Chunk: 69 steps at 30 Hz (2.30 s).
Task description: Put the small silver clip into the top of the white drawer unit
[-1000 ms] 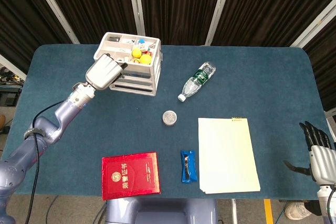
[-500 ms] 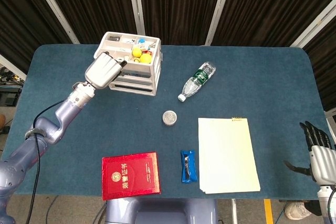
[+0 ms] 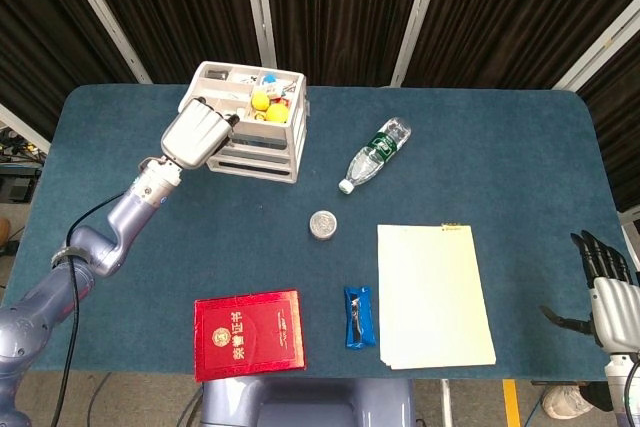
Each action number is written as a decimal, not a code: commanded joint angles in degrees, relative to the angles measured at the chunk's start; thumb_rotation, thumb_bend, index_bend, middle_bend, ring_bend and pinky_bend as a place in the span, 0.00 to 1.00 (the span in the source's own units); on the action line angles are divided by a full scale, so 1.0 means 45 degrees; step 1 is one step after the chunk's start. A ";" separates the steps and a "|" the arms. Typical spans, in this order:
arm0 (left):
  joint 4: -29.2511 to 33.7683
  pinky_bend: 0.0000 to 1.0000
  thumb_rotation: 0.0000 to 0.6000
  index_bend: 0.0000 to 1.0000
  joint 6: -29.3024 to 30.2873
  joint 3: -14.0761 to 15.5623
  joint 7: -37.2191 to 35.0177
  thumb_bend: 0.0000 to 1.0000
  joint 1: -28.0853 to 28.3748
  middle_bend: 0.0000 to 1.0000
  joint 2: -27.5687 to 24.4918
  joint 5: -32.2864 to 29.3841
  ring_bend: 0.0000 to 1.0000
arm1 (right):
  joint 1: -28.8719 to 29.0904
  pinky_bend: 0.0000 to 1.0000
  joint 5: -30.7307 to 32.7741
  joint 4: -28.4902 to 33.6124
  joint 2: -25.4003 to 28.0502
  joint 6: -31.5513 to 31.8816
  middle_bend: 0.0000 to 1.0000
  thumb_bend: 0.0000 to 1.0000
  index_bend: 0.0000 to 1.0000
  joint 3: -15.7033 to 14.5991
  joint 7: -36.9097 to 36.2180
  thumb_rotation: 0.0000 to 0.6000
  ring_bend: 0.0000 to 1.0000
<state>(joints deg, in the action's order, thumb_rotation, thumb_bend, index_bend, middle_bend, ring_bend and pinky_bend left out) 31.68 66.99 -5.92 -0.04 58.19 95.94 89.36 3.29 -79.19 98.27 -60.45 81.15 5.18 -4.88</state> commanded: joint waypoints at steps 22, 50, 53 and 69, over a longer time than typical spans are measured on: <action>0.0037 0.78 1.00 0.48 0.0265 -0.0315 0.0654 0.22 0.0006 0.99 0.0484 -0.0343 0.87 | -0.0021 0.00 -0.0075 0.0035 0.0036 0.0046 0.00 0.03 0.02 -0.0012 -0.0072 1.00 0.00; 0.3726 0.66 1.00 0.52 0.2709 -0.1128 0.1073 0.11 -0.1521 0.87 -0.0419 -0.1161 0.78 | -0.0007 0.00 -0.0186 0.0020 0.0073 0.0010 0.00 0.03 0.02 -0.0058 -0.0175 1.00 0.00; 0.5670 0.61 1.00 0.49 0.3325 -0.1067 0.1612 0.11 -0.2401 0.76 -0.0991 -0.1430 0.70 | 0.0007 0.00 -0.0187 0.0001 0.0081 -0.0028 0.00 0.03 0.02 -0.0068 -0.0176 1.00 0.00; 1.4430 0.00 1.00 0.05 0.5776 0.2533 0.4003 0.02 -0.8133 0.00 -0.4666 -0.1805 0.00 | 0.0162 0.00 0.0056 -0.0488 0.0083 -0.0152 0.00 0.02 0.00 0.0010 0.0717 1.00 0.00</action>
<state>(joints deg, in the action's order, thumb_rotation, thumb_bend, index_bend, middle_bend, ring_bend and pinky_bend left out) 92.65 90.03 1.20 16.25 26.37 78.88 80.57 3.93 -78.60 96.69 -59.74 79.93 5.06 -2.41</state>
